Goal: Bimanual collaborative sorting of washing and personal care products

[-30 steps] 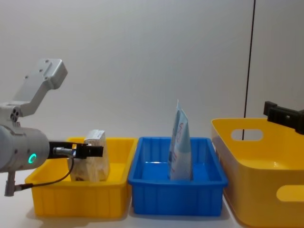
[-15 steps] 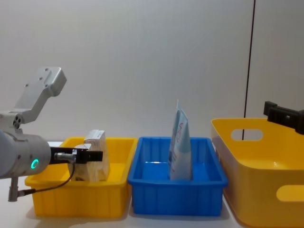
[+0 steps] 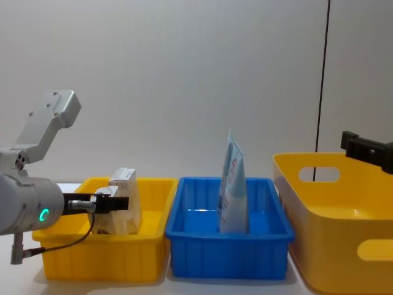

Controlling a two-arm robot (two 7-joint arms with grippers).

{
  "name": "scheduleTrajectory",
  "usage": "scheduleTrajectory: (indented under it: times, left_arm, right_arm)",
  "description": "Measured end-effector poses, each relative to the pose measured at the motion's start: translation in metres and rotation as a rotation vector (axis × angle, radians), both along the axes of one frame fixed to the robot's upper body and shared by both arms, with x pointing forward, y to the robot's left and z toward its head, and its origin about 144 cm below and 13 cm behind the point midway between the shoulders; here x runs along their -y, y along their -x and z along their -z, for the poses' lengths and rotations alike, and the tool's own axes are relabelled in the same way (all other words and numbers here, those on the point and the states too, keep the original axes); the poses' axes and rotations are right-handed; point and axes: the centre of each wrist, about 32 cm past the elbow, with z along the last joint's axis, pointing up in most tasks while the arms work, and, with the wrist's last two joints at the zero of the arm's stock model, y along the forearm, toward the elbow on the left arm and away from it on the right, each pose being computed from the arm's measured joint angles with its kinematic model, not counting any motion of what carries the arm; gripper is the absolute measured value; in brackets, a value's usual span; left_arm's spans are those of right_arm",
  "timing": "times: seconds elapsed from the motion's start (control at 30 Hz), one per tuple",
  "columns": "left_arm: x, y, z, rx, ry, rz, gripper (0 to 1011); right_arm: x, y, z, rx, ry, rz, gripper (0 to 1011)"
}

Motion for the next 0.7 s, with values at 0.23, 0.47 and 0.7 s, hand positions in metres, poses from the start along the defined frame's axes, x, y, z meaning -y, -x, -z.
scheduleTrajectory:
  times: [0.23, 0.47, 0.7]
  left_arm:
    - [0.0001, -0.0001, 0.0007, -0.001, 0.004, -0.005, 834]
    - [0.0, -0.0001, 0.0013, -0.002, 0.006, -0.009, 602]
    - [0.0001, -0.0001, 0.0017, -0.002, 0.007, -0.01, 427]
  right_arm:
    - [0.0, 0.0, 0.0, 0.0, 0.0, 0.0, 1002]
    - [0.0, 0.0, 0.0, 0.0, 0.0, 0.0, 1002]
    - [0.0, 0.0, 0.0, 0.0, 0.0, 0.0, 1002]
